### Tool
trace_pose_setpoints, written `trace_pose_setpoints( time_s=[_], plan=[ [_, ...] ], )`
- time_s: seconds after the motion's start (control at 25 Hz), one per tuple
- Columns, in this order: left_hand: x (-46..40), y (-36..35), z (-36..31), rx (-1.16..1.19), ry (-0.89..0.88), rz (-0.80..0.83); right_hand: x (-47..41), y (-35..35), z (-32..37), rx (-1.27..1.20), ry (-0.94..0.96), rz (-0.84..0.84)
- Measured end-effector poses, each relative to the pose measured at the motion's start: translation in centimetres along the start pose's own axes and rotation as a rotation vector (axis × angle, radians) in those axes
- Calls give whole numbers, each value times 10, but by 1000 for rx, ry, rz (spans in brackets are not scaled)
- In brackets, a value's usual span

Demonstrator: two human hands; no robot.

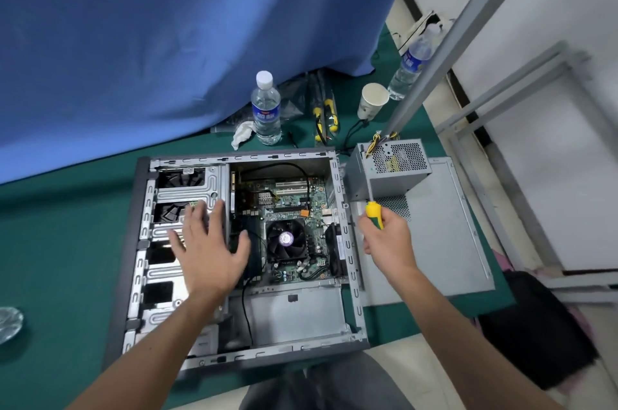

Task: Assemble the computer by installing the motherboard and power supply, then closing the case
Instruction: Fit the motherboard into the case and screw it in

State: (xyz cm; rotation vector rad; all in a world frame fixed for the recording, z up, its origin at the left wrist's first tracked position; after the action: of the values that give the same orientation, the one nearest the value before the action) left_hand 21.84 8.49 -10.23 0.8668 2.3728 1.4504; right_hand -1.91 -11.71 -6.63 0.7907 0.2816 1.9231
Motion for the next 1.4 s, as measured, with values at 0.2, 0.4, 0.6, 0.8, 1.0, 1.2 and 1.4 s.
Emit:
trace_pose_setpoints(
  time_s=[0.2, 0.4, 0.6, 0.8, 1.0, 1.2, 1.4],
  plan=[
    [12, 22, -13, 294, -179, 74, 39, -45, 47, 32, 70, 215],
    [42, 29, -53, 551, -413, 324, 70, -78, 58, 85, 42, 360],
    [49, 34, -57, 645, -408, 271, 75, -80, 50, 79, -27, 411],
    [52, 37, -55, 628, -416, 345, 83, -81, 44, 18, -49, 481],
    [53, 36, -54, 617, -432, 419, 86, -82, 37, -33, -74, 503],
    [55, 39, -57, 535, -513, 451, 90, -87, 34, -20, -62, 522],
    [53, 37, -51, 608, -427, 443, 87, -90, 37, -34, -50, 491]
  ],
)
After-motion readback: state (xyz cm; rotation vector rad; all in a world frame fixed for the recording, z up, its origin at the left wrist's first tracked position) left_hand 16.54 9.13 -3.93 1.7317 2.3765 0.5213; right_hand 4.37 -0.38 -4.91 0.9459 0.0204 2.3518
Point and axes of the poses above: each hand's wrist, its own x-axis away from the middle knuckle, its own y-axis out of the back of the hand, z = x × y, the point moved 6 cm from there along -x, towards the middle knuckle, and after that the axes turned 8 degrees about x, right-handed, at the moved point
